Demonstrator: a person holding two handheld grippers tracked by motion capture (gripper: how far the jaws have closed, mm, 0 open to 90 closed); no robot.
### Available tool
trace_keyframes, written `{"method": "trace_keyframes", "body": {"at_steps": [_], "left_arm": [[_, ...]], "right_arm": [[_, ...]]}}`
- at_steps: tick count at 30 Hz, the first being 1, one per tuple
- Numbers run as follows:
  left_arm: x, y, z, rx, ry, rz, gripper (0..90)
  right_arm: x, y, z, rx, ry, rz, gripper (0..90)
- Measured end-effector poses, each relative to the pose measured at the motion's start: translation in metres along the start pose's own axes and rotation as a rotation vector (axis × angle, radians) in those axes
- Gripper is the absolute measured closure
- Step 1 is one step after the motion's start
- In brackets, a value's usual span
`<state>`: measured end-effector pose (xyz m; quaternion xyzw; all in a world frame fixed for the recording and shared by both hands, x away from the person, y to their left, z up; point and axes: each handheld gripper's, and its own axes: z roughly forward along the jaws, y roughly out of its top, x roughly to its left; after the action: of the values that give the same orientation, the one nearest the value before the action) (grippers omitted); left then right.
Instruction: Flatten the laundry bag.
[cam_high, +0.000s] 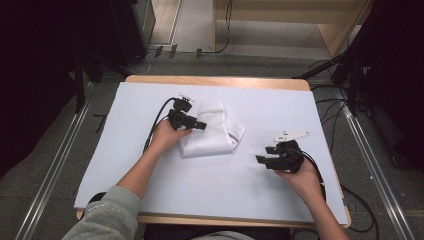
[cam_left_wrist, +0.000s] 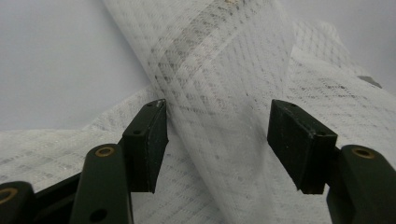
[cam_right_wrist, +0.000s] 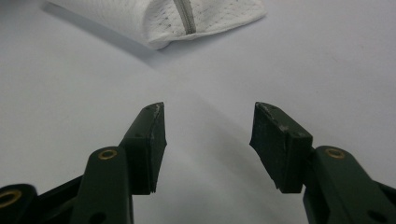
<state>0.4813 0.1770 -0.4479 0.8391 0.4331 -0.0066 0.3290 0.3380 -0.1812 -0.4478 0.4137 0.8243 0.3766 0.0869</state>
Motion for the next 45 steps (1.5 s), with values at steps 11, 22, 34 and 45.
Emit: {"method": "trace_keyframes", "body": {"at_steps": [11,22,34,45], "left_arm": [[-0.007,-0.004,0.006,-0.001,0.013,0.07,68.3],[-0.007,-0.007,0.007,-0.005,0.005,0.07,89.6],[-0.007,-0.004,-0.006,-0.04,-0.011,0.053,90.0],[-0.029,-0.003,-0.04,-0.093,-0.084,0.076,90.0]], "right_arm": [[-0.002,-0.001,-0.001,0.003,-0.008,-0.002,46.2],[-0.003,-0.001,0.0,0.005,-0.013,-0.002,46.3],[-0.004,-0.001,-0.001,0.007,-0.016,0.001,46.6],[-0.012,0.0,-0.004,-0.01,-0.039,0.021,46.9]]}}
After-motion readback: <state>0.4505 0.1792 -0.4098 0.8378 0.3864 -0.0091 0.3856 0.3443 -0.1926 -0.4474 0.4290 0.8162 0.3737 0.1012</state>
